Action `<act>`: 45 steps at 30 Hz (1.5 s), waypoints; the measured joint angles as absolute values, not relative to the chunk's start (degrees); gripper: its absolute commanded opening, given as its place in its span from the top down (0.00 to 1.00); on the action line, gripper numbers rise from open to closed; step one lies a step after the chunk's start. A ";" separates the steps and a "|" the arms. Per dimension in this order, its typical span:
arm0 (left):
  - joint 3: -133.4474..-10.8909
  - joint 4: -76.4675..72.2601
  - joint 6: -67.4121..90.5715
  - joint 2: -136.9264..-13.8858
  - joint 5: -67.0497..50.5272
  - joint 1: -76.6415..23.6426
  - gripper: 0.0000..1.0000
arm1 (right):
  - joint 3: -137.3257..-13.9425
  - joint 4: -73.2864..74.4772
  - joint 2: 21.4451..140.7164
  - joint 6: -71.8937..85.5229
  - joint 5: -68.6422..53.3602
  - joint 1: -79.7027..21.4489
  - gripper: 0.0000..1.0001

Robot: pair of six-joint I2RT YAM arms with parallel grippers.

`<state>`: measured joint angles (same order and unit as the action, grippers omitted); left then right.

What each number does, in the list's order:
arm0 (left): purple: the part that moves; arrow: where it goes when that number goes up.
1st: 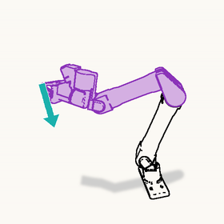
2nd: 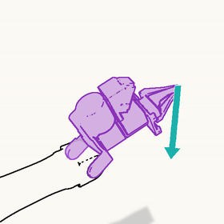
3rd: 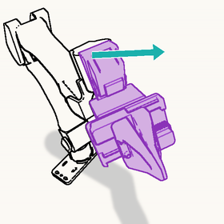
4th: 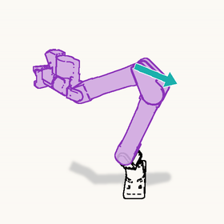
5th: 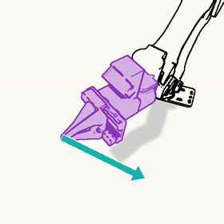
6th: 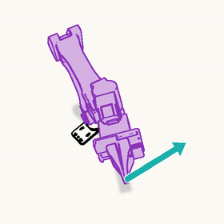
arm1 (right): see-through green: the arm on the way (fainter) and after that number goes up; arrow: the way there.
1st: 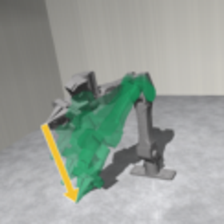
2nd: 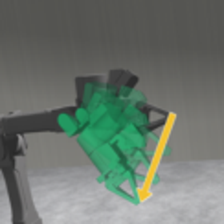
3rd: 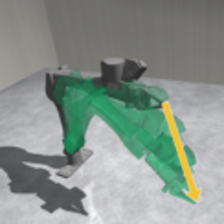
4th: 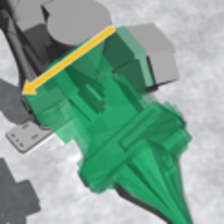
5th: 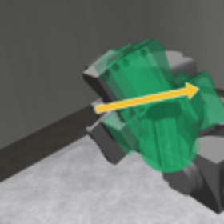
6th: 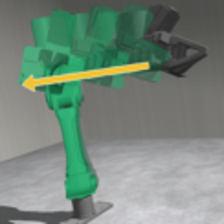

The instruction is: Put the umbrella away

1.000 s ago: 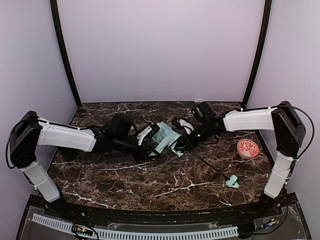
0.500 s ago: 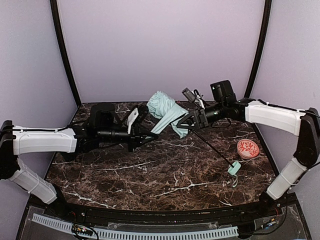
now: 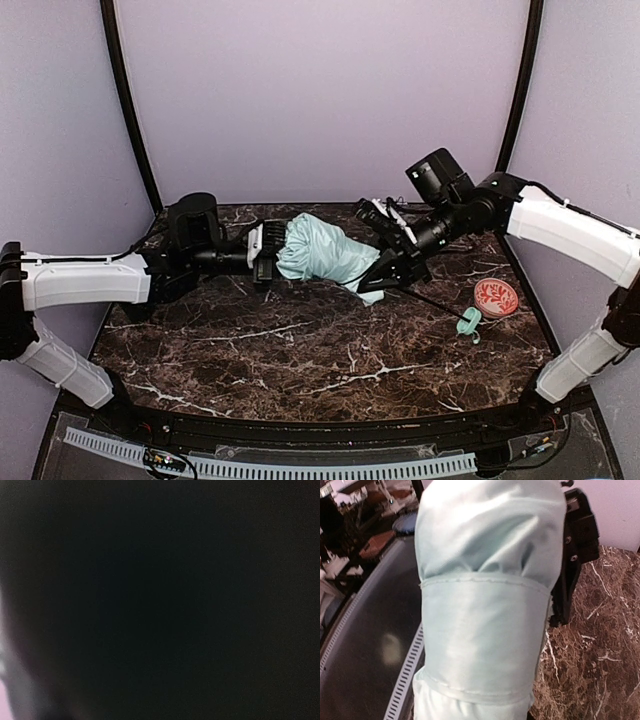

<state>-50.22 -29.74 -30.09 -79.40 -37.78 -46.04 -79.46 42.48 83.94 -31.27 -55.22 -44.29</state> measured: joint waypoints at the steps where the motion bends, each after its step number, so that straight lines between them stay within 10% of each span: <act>1: -50.59 -30.13 -32.64 -79.90 -38.89 -45.76 1.00 | -80.18 44.14 84.36 -33.58 -52.56 -45.47 1.00; 11: -52.07 -22.15 -53.87 -82.26 -45.63 -44.77 1.00 | -80.49 47.37 89.25 -40.86 -23.79 -58.11 1.00; 24: -49.28 -15.09 -64.62 -82.17 -31.66 -54.28 1.00 | -54.50 13.91 80.88 -57.78 10.74 -68.64 1.00; 45: -35.22 -26.09 -63.11 -87.70 -9.04 -59.11 0.88 | -47.66 -14.55 102.54 -70.48 21.10 -69.76 1.00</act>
<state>-35.22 -26.09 -63.11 -87.70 -9.04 -59.11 -47.66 -14.55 102.54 -70.48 21.10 -69.76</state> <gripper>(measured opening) 0.069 0.246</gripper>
